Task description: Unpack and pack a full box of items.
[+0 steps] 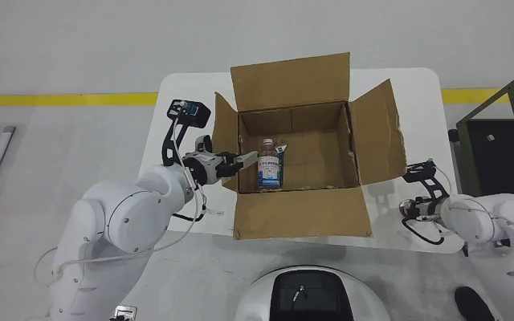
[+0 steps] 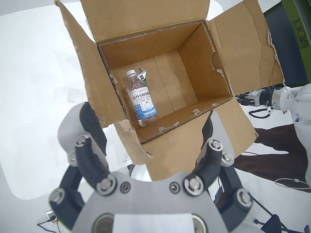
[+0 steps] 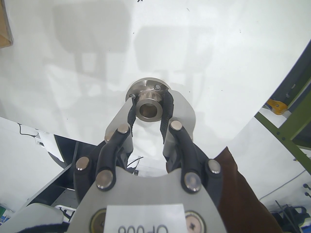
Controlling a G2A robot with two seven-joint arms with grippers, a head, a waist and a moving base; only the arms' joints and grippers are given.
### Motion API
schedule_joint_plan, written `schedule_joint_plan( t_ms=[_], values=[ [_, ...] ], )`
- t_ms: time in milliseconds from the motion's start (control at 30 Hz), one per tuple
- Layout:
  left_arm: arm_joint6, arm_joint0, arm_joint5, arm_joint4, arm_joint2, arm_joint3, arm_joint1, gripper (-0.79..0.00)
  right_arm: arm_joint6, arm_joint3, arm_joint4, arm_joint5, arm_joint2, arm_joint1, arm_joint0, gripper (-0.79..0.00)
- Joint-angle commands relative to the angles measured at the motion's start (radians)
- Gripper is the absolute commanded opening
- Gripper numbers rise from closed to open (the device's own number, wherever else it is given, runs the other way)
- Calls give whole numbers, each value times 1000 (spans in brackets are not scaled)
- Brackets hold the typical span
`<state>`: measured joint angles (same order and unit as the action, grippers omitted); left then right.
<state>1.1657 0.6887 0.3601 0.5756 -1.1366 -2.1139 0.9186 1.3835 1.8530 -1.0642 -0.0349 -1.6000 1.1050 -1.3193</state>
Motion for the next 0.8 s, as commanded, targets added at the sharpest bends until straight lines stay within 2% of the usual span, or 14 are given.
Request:
schedule_joint_plan(
  t_ms=[0,33,233,400,533,633,767],
  values=[
    [0,0,0,0,0,0,0,0,1,1,-1,0,1,-1,0,-767],
    [0,0,0,0,0,0,0,0,2,3,-1,-1,2,-1,-1,-785],
    [0,0,0,0,0,0,0,0,-2,22,8,-24,-14,-4,-4,-785],
    [0,0,0,0,0,0,0,0,-15,61,99,-75,-105,-8,-6,-785],
    [0,0,0,0,0,0,0,0,-48,99,289,-153,-259,-8,2,-785],
    [0,0,0,0,0,0,0,0,-88,127,498,-206,-399,-6,17,-785],
    [0,0,0,0,0,0,0,0,-122,182,755,-201,-545,-5,21,-785]
  ],
)
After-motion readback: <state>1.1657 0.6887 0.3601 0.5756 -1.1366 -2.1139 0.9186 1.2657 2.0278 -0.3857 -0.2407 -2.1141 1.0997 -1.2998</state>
